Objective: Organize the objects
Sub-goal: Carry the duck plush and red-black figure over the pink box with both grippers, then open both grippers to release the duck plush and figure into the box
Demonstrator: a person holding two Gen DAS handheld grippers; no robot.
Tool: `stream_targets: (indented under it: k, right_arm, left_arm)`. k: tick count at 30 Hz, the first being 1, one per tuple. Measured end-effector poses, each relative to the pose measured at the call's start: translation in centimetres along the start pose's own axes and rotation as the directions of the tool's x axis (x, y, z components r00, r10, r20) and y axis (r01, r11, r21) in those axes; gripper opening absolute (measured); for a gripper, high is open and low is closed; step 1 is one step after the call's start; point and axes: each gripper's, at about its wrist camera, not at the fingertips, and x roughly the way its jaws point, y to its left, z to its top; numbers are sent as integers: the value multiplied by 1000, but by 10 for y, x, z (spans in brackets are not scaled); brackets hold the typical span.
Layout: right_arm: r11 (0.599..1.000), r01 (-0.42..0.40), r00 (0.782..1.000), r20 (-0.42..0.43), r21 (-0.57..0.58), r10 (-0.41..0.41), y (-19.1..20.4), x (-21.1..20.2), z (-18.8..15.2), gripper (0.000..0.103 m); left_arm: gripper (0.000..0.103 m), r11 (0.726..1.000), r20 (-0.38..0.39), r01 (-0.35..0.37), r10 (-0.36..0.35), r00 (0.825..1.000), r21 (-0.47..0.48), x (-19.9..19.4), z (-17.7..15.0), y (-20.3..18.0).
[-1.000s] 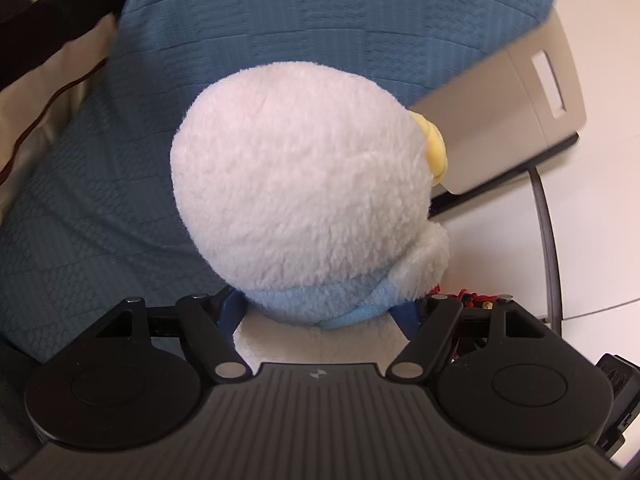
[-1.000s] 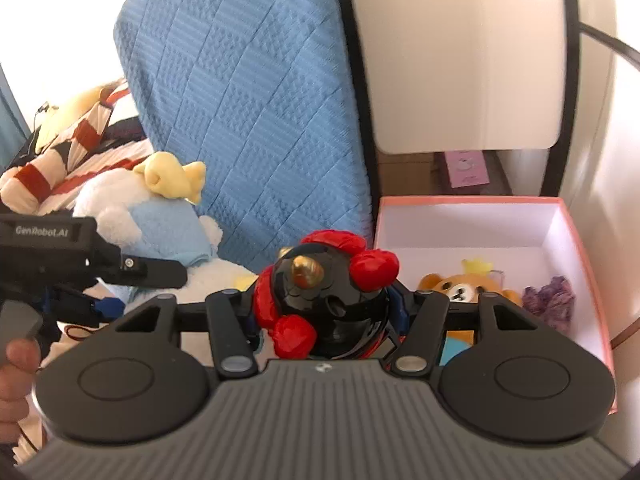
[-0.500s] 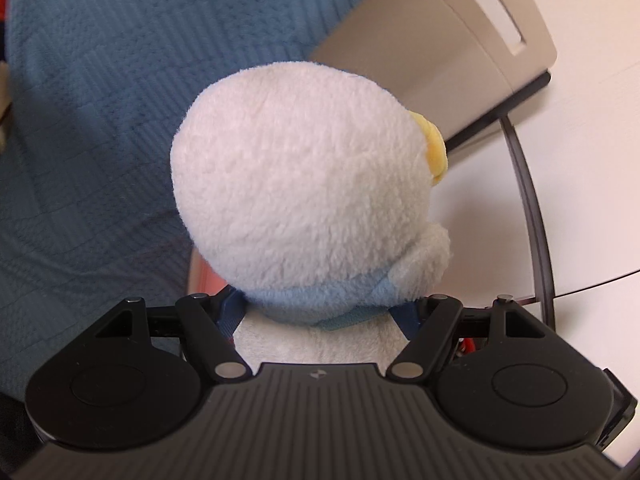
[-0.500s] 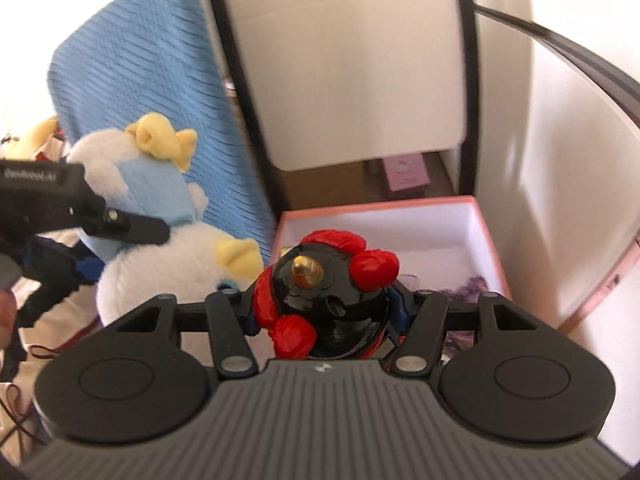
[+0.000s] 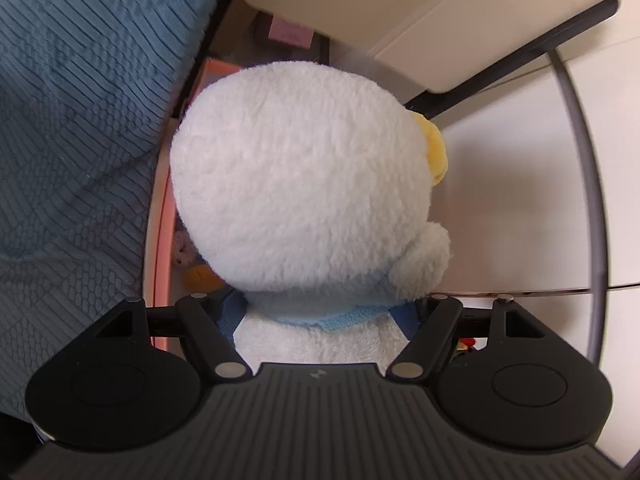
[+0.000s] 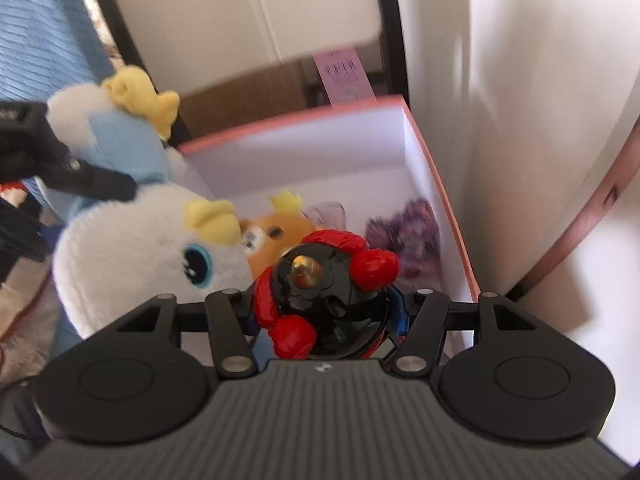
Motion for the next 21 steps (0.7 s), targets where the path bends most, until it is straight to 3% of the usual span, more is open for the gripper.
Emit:
stream_targets:
  k: [10,13,15,21]
  right_arm:
    - [1000,15,995,-101,27,-13,-23,45,-15,61]
    - [999,26,995,-99,20,-24,-25,45,-12,62]
    - [999,29,995,-95,25,-27,-26,42,-8,69]
    - [997,59,998,-24,39,-58,-21,6,8,70]
  left_arm:
    - [77,1000,-48,-17,17,999,0,37,9,-4]
    - [79,1000,-37,-12,13,999,28,35,12,-7]
    - [85,998,-24,5,-4,1000,63,28,12,-13]
    - [86,983,69,-64,53,996,170,-13,-3,-35]
